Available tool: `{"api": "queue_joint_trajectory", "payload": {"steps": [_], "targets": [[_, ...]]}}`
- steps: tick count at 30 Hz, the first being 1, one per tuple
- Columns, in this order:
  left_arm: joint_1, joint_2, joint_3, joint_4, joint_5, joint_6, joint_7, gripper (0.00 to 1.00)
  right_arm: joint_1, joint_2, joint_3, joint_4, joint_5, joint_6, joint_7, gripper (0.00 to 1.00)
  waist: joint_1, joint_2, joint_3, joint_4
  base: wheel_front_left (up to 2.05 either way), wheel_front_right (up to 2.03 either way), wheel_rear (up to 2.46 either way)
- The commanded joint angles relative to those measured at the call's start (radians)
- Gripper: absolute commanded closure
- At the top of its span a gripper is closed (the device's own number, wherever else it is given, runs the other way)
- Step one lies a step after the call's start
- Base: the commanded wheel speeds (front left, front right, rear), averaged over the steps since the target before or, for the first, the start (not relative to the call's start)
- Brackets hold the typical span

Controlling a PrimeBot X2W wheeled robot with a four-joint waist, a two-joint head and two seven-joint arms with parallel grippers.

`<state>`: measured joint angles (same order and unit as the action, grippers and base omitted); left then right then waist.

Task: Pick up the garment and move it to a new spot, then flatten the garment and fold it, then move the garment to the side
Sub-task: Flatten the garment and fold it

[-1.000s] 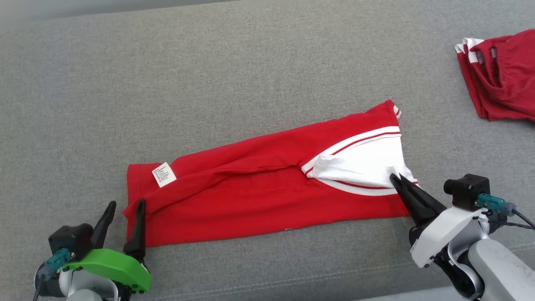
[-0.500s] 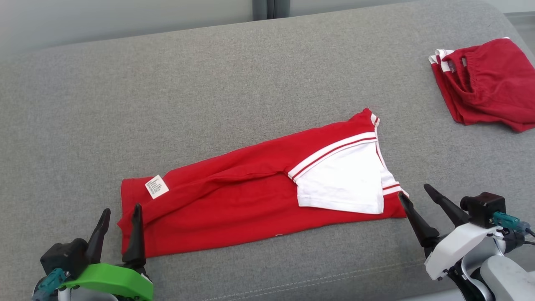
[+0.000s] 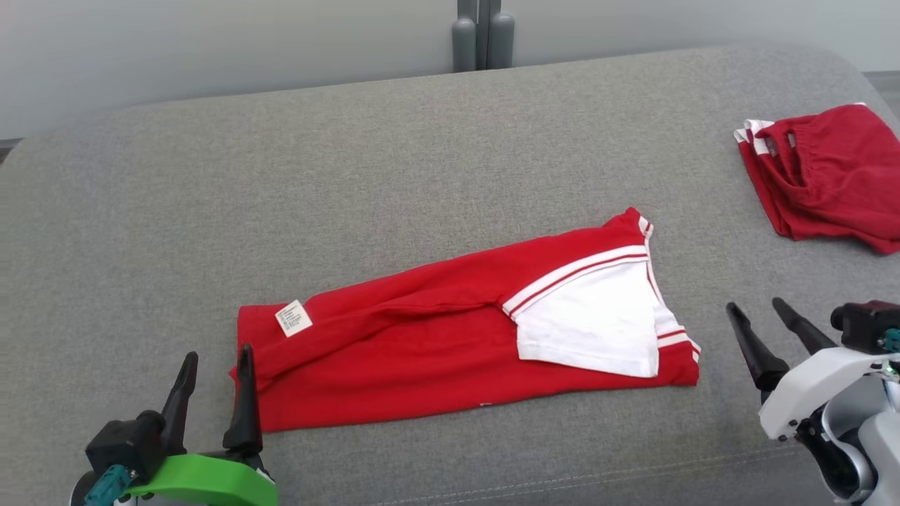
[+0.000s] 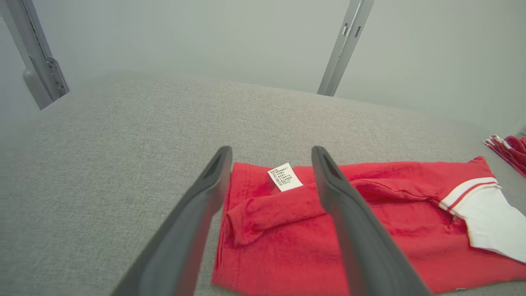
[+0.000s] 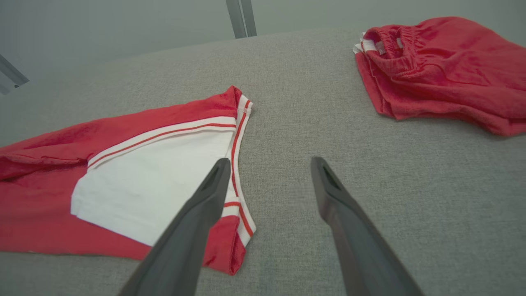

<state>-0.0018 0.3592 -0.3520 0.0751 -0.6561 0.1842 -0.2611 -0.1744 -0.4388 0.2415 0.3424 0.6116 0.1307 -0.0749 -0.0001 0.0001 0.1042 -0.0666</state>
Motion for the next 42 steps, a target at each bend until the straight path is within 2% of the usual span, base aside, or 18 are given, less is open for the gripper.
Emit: {"api": "queue_joint_trajectory", "payload": {"steps": [1, 8, 17, 25, 33, 42], "targets": [[0.02, -0.007, 0.005, -0.007, 0.013, 0.009, -0.005, 0.0, -0.021, -0.007, -0.029, 0.006, -0.012, 0.0, 0.032, 0.0, 0.0001, -0.0001, -0.022, 0.034, 0.0, 0.0, 0.0], [0.034, -0.029, 0.004, -0.034, 0.027, 0.016, -0.005, 0.0, -0.063, -0.002, -0.082, 0.021, 0.002, 0.0, 0.154, 0.0, 0.0001, -0.0001, -0.034, 0.092, 0.0, 0.0, 0.0], [0.017, -0.041, -0.003, -0.054, 0.057, 0.018, -0.005, 0.0, -0.132, 0.028, -0.091, 0.125, 0.069, 0.0, 0.312, 0.0, 0.0001, -0.0001, -0.014, 0.186, 0.0, 0.0, 0.0], [0.007, -0.038, 0.002, -0.071, 0.073, 0.022, -0.005, 0.0, -0.173, 0.041, -0.104, 0.246, 0.113, 0.0, 0.366, 0.0, 0.0001, -0.0001, 0.009, 0.257, 0.0, 0.0, 0.0], [0.01, -0.042, 0.007, -0.075, 0.076, 0.023, -0.005, 0.0, -0.202, 0.043, -0.116, 0.326, 0.102, 0.0, 0.397, 0.0, 0.0001, -0.0001, 0.015, 0.279, 0.0, 0.0, 0.0], [0.004, -0.049, 0.011, -0.074, 0.08, 0.018, -0.005, 0.0, -0.242, 0.084, -0.1, 0.399, 0.083, 0.0, 0.433, 0.0, 0.0001, -0.0001, 0.028, 0.292, 0.0, 0.0, 0.0]]}}
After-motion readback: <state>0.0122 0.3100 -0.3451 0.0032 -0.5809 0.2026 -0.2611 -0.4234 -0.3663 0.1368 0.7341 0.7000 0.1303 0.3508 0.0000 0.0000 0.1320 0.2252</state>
